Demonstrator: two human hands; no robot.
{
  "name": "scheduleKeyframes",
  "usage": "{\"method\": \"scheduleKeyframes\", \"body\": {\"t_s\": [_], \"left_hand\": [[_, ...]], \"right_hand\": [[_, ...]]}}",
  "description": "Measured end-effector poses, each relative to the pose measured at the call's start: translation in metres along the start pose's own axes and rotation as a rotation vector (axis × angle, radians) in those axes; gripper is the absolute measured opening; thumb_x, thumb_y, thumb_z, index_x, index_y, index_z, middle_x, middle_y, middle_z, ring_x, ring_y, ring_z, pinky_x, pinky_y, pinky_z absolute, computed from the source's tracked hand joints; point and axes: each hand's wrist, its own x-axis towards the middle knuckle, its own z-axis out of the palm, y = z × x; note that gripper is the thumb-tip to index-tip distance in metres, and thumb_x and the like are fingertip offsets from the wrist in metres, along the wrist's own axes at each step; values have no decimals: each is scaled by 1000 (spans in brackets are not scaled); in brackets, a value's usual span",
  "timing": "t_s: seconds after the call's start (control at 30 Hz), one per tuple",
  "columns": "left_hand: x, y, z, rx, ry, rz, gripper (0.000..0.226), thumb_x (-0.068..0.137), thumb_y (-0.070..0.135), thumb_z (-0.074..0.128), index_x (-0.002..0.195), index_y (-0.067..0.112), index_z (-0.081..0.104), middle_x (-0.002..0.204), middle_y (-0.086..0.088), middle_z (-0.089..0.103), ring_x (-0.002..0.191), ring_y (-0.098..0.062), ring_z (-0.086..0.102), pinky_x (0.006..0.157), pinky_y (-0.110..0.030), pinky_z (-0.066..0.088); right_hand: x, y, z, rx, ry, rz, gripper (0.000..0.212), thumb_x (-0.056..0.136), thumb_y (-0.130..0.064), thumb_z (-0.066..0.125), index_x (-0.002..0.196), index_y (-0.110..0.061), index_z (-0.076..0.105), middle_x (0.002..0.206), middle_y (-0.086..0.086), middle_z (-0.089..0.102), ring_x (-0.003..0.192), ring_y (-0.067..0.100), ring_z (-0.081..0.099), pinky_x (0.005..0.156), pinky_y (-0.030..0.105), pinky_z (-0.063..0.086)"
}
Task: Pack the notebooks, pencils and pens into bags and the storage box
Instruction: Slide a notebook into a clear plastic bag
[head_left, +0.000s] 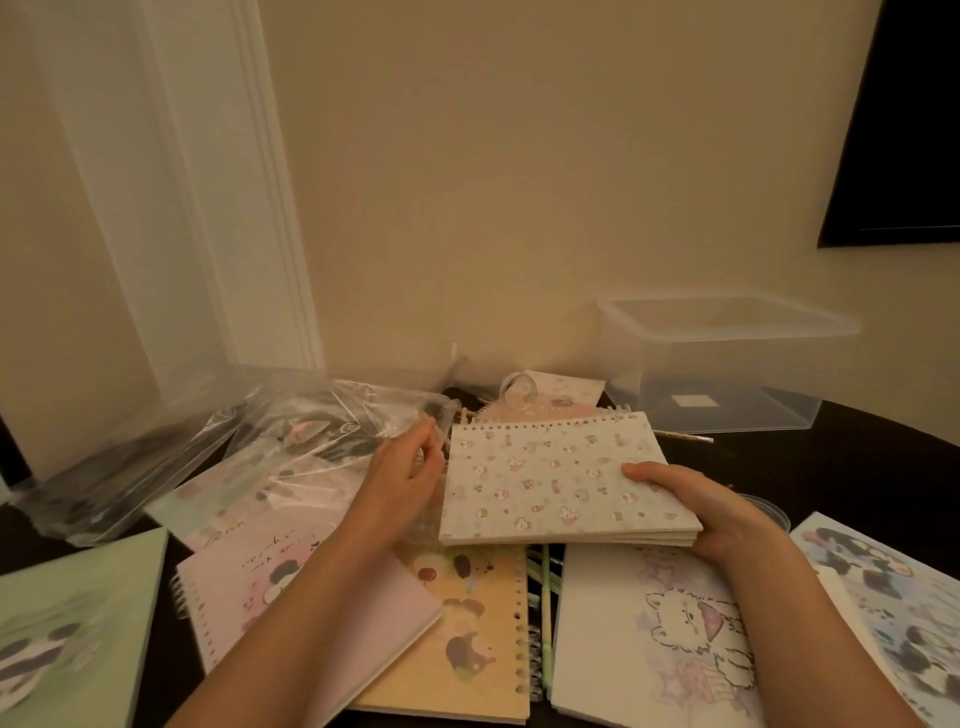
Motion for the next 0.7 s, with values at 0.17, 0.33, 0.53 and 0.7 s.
{"method": "scheduleKeyframes", "body": {"t_s": [0.17, 0.33, 0.53, 0.7], "left_hand": [[-8, -7, 0, 80, -70, 7, 18, 95, 32, 39, 89, 19, 49, 93, 10, 59, 93, -14, 53, 85, -42, 48], [-5, 13, -7, -21, -21, 12, 16, 97, 16, 44, 82, 12, 49, 92, 5, 57, 82, -9, 50, 76, -31, 43], [3, 31, -17, -84, -45, -1, 26, 96, 16, 46, 71, 16, 45, 88, -12, 63, 85, -14, 59, 72, -38, 41], [-4, 38, -8, 5, -145, 17, 27, 96, 17, 44, 70, 17, 42, 90, -17, 62, 81, -18, 51, 74, -38, 43]], "right_hand": [[-2, -4, 4, -12, 6, -31, 14, 90, -12, 56, 104, -13, 55, 72, 10, 73, 59, 22, 70, 46, 31, 56], [-8, -15, 3, 116, 17, -81, 16, 90, -15, 56, 105, -8, 58, 76, 10, 74, 61, 21, 71, 45, 29, 55], [-19, -22, -1, 275, 48, -132, 17, 91, -22, 56, 102, -9, 60, 71, 6, 73, 55, 18, 69, 40, 23, 51], [-26, -14, -2, 409, 50, -163, 18, 91, -24, 56, 102, -10, 59, 71, 7, 73, 56, 18, 70, 41, 23, 52]]}}
